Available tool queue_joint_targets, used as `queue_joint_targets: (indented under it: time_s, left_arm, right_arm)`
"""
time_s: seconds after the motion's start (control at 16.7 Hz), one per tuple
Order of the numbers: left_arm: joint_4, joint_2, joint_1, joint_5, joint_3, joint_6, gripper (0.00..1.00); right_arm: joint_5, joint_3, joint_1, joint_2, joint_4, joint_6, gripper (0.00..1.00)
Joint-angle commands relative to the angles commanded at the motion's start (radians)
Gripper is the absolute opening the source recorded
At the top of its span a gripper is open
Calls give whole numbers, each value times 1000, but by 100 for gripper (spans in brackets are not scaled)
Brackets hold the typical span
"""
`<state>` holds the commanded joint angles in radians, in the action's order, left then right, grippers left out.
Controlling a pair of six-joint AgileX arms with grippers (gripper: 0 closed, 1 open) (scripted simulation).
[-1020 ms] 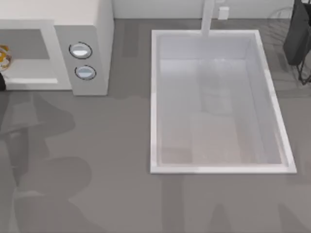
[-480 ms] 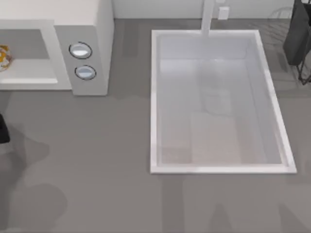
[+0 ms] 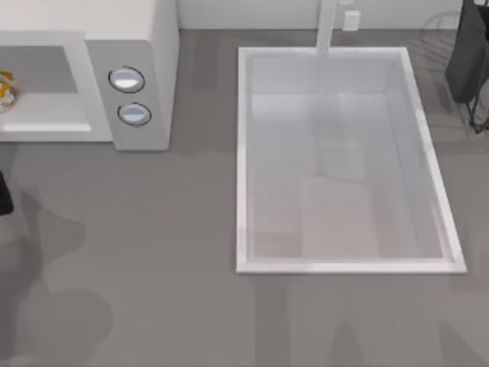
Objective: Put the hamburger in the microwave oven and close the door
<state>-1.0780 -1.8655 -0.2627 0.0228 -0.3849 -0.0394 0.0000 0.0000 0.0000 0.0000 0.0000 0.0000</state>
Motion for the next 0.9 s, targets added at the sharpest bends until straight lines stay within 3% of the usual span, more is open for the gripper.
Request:
queue_joint_targets:
  time_s: [0.42, 0.9]
  left_arm:
    - [88, 186, 77, -21, -68, 18, 100]
    - [339, 370, 106, -33, -102, 24, 100]
  right_arm:
    - [0, 0, 0, 0, 0, 0, 100]
    - [0, 0, 0, 0, 0, 0, 100]
